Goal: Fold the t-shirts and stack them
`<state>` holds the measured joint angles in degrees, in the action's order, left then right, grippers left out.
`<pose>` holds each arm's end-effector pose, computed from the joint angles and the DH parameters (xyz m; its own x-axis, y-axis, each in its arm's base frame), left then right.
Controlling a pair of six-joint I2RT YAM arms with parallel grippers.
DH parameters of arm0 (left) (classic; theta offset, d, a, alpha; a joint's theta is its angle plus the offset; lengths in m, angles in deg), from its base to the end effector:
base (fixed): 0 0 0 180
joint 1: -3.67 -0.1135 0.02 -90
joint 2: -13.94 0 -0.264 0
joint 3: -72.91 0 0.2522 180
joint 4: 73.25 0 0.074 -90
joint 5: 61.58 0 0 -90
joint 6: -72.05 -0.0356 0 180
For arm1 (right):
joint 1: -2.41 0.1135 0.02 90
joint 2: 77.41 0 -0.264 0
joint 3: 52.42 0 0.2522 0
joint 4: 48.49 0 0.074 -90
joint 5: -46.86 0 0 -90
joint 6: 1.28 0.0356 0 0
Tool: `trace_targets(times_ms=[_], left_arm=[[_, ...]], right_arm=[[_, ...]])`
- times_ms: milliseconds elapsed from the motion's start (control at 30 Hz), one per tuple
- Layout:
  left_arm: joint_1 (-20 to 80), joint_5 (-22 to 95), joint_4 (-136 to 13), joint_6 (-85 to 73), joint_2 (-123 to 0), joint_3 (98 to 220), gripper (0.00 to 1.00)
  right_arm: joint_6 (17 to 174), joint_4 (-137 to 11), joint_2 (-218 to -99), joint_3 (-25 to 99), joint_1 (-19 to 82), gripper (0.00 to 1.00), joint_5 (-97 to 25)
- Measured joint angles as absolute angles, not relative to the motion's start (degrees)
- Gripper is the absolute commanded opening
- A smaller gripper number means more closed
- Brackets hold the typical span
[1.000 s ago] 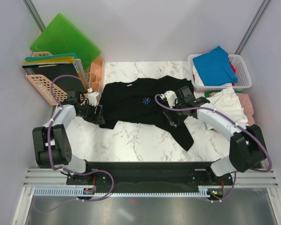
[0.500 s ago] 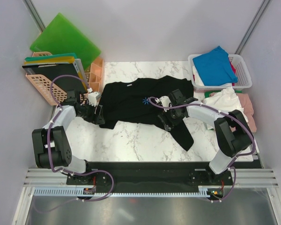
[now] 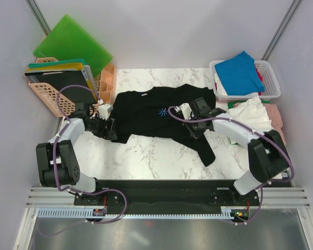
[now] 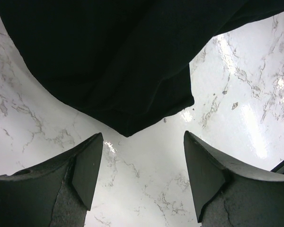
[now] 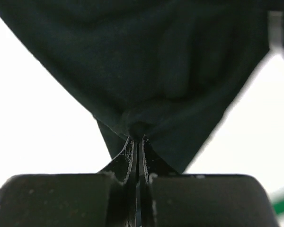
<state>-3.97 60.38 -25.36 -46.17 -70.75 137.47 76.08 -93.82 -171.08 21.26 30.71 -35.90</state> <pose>0.2715 0.0174 0.1929 -0.7703 0.3014 -0.5619 0.5082 0.8224 -0.2555 0.2792 0.1554 0.1914 -0.6676 -0.6060 -0.4325 -0.6792 0.7337 0.0204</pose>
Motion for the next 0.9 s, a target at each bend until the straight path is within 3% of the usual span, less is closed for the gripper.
trace_targets(times_ms=[267, 533, 600, 633, 667, 767, 900], left_arm=[[-3.97, 60.49, -25.38, -46.15, -70.88, 137.32, 0.76], [-3.97, 60.51, -25.36, -46.15, -70.88, 137.32, 0.76], [-3.97, 60.51, -25.36, -46.15, -70.88, 137.32, 0.76], [-3.97, 60.51, -25.36, -46.15, -70.88, 137.32, 0.76], [-3.97, 60.51, -25.36, -46.15, -70.88, 137.32, 0.76], [-3.97, 60.54, -25.36, -46.15, -70.88, 137.32, 0.76], [-3.97, 60.51, -25.32, -46.17, -70.88, 137.32, 0.76]], right_arm=[[73.78, -100.88, -155.58, 21.26, 30.14, 0.0, -40.64], [69.5, -103.68, -153.84, 17.08, 22.03, 0.0, -45.23], [68.54, -104.05, -153.84, 16.23, 19.67, 0.11, -46.13], [67.73, -104.27, -153.84, 15.84, 18.73, 0.4, -47.11], [67.64, -104.33, -153.84, 15.68, 18.03, 0.5, -47.55], [66.92, -104.31, -153.84, 14.92, 17.02, 0.67, -51.07], [66.13, -103.96, -152.68, 13.65, 16.78, 0.74, -55.57]])
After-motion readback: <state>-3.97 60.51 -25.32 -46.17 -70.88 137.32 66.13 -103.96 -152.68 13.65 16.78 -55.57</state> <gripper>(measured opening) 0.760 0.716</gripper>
